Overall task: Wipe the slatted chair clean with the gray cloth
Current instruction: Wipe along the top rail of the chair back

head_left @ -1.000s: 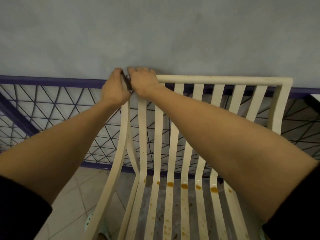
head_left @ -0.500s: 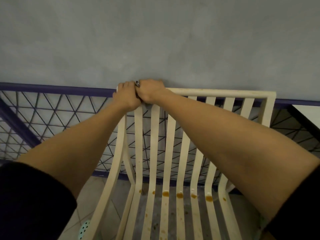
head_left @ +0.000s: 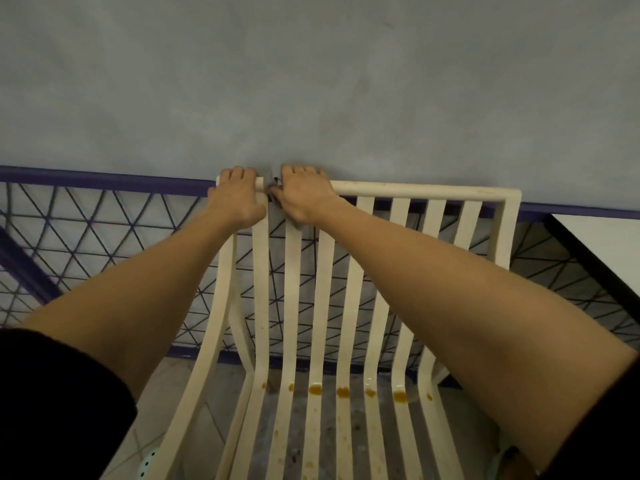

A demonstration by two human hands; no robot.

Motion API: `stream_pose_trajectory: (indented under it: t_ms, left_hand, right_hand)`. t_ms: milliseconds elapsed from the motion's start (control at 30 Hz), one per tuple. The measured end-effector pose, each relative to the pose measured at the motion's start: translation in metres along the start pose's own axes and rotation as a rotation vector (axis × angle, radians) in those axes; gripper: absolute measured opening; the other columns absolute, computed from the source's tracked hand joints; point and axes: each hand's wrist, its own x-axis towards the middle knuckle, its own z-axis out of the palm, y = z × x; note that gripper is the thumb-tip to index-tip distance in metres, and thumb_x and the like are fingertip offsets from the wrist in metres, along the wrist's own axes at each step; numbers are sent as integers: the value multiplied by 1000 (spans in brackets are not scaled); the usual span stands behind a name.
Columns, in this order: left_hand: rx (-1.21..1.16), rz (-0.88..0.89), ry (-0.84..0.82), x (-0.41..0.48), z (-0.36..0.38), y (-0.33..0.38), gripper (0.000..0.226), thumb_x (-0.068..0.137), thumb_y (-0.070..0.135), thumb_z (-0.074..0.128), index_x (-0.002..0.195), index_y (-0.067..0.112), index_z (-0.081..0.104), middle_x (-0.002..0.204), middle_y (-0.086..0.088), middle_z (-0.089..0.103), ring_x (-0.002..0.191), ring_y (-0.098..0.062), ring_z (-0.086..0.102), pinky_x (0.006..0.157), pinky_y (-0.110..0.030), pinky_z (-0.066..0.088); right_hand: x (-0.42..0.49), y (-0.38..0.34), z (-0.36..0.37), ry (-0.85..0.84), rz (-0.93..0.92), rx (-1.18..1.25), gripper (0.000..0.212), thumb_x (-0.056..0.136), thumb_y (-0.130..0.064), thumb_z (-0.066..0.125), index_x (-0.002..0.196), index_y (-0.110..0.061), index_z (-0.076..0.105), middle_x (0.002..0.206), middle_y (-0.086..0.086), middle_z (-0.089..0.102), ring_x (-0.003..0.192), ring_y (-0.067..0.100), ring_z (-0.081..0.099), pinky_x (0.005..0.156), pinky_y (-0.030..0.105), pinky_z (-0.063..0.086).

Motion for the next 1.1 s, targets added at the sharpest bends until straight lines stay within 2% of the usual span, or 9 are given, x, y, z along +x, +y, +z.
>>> stream_pose_trajectory:
  t_ms: [133, 233, 333, 433, 667, 767, 900, 967, 1100]
  left_hand:
    - [23, 13, 10, -1, 2, 0, 59, 79, 19, 65, 131, 10, 39, 132, -13, 40, 128, -32, 32, 94, -51, 40]
    - [34, 17, 22, -2, 4, 1, 60, 79, 20, 65, 132, 10, 39, 132, -14, 40, 127, -32, 32, 94, -51, 40]
    - [49, 18, 29, -2, 5, 2, 60, 78, 20, 65, 131, 10, 39, 131, -14, 40, 126, -32, 33, 91, -50, 40]
    - [57, 15, 27, -2, 4, 2, 60, 78, 20, 65, 131, 10, 39, 130, -13, 40, 126, -32, 33, 91, -50, 40]
    - [70, 16, 42, -2, 7, 1, 63, 77, 18, 66, 133, 10, 38, 131, -14, 40, 126, -33, 33, 94, -51, 40]
    - [85, 13, 59, -3, 10, 2, 63, 77, 19, 67, 132, 11, 38, 130, -14, 40, 125, -33, 34, 94, -51, 40]
    - [94, 28, 69, -4, 9, 1, 63, 77, 20, 67, 132, 10, 37, 130, -14, 40, 124, -33, 34, 93, -51, 40]
    - [92, 29, 58, -4, 8, 1, 64, 77, 19, 67, 133, 10, 37, 131, -14, 39, 125, -33, 33, 94, -51, 40]
    - [86, 17, 47, -2, 6, 1, 64, 77, 19, 67, 132, 11, 37, 131, -13, 40, 125, -32, 33, 93, -51, 40]
  right_hand:
    - [8, 3, -10, -64, 67, 130, 47, 102, -47, 26, 117, -12, 52, 113, 11, 64, 101, 29, 58, 84, 39, 41]
    - [7, 3, -3, 8, 56, 86, 47, 102, -49, 24, 114, -12, 52, 108, 11, 64, 97, 28, 58, 79, 38, 39]
    - [-2, 5, 9, 114, 30, -8, 43, 102, -46, 27, 122, -13, 47, 116, 11, 61, 106, 29, 55, 88, 41, 38]
    - [-9, 9, 15, 130, -6, -74, 45, 101, -38, 34, 137, -12, 37, 127, 11, 54, 115, 28, 50, 96, 41, 37]
    - [-6, 11, -20, -21, -45, 13, 34, 103, -35, 36, 123, -12, 51, 114, 10, 60, 101, 29, 57, 84, 39, 46]
    - [-7, 9, -16, 1, -63, -62, 31, 102, -32, 41, 125, -13, 49, 115, 10, 59, 102, 29, 57, 86, 41, 48]
    - [-16, 16, 8, 146, -32, -66, 43, 100, -36, 38, 135, -11, 39, 124, 10, 56, 111, 27, 52, 92, 39, 39]
    - [-19, 21, 11, 136, -65, -68, 48, 99, -34, 38, 141, -10, 34, 129, 10, 52, 115, 27, 49, 96, 39, 37]
    - [-12, 23, -10, 38, -19, 67, 37, 102, -41, 33, 119, -12, 49, 113, 9, 61, 101, 27, 56, 86, 39, 44]
